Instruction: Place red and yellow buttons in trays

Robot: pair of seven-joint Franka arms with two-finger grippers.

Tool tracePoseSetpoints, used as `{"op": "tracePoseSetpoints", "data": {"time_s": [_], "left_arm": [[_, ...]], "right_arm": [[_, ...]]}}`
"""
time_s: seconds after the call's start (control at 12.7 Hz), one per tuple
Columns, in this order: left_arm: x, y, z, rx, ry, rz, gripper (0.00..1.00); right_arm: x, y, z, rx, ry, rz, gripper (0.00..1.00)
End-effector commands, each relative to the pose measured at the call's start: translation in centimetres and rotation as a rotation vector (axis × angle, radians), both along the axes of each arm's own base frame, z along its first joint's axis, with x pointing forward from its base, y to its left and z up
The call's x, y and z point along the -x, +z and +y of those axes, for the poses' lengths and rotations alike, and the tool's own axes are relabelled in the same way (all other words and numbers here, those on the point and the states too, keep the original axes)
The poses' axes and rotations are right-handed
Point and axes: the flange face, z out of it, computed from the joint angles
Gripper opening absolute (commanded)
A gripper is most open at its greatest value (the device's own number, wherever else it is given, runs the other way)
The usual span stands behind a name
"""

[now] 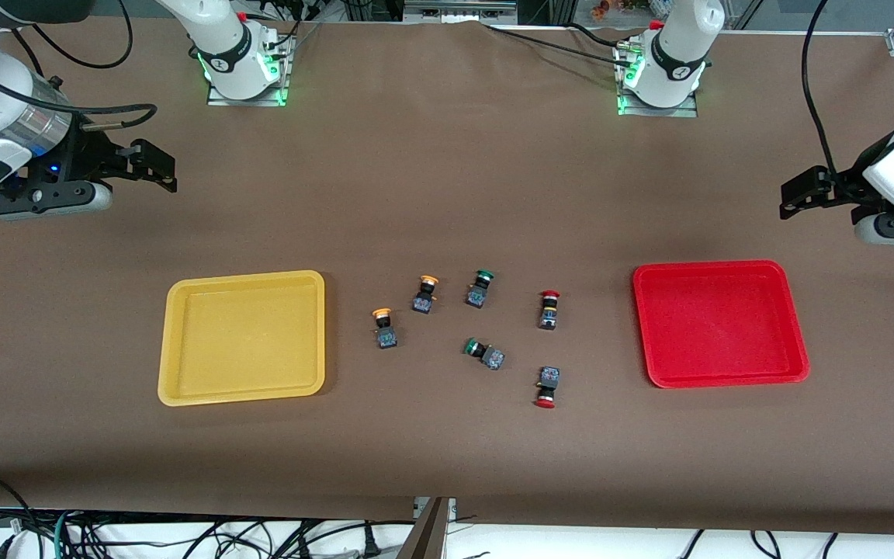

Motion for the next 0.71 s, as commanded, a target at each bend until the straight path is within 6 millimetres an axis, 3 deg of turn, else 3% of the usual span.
{"op": "tracePoseSetpoints", "data": {"time_s": [0.0, 0.32, 0.63], "left_arm": [[3.6, 0.4, 1.3, -0.004, 0.022, -0.022, 1.00], [3.5, 0.3, 0.1, -0.006, 0.000, -0.021, 1.00], [3.4, 0.3, 0.3, -0.005, 0.008, -0.021, 1.00]], "right_arm": [[0.3, 0.3, -0.1, 0.015, 0.004, 0.016, 1.00], [0.3, 0.2, 0.0, 0.017, 0.018, 0.027, 1.00], [0.4, 0.0, 0.4, 0.016, 0.024, 0.031, 1.00]]}}
